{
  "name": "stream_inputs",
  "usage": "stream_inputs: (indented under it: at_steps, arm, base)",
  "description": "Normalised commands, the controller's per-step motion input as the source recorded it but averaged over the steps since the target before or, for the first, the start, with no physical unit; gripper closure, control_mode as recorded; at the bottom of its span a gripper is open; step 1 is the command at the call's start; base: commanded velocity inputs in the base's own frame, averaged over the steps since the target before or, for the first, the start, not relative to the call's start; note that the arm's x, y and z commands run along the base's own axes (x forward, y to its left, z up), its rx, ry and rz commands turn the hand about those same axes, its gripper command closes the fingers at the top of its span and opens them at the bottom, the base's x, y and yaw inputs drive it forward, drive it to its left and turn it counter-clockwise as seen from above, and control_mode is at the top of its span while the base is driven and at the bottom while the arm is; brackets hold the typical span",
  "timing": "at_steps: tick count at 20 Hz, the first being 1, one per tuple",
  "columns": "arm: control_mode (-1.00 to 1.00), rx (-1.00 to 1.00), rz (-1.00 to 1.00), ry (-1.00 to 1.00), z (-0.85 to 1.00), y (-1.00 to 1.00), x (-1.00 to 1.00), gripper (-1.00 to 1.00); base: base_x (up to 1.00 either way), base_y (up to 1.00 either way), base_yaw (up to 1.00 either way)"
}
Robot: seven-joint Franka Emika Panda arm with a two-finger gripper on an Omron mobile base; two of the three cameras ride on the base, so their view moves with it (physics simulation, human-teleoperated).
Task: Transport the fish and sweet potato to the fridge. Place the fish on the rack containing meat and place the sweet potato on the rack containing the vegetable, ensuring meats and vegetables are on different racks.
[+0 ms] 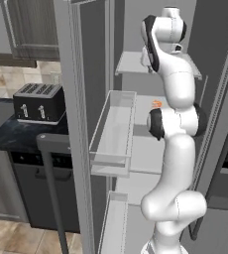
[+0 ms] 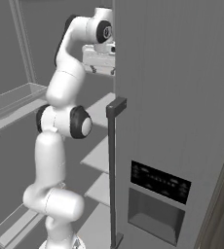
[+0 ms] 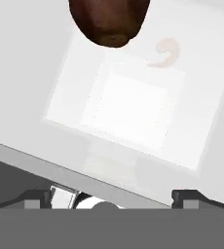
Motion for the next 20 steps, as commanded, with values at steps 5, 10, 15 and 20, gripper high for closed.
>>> stream_inputs:
  at_steps: [5,10,15,20]
  arm:
    - [-1.00,0.00,0.16,-0.28,-1.00,-0.05,-0.66,-1.00]
    - [-1.00,-0.01,0.19,-0.57,-1.00,0.09,-0.96,-1.00]
    - [-1.00,-0.01,0.09,-0.54,-0.79,0.11,-1.00,-1.00]
    - [-1.00,0.12,0.00,0.03,0.93,0.02,-1.00,-1.00]
  base:
    - [0.00,0.00,0.00]
    - [0.00,0.00,0.00]
    - [0.00,0.00,0.00]
    - [0.00,0.00,0.00]
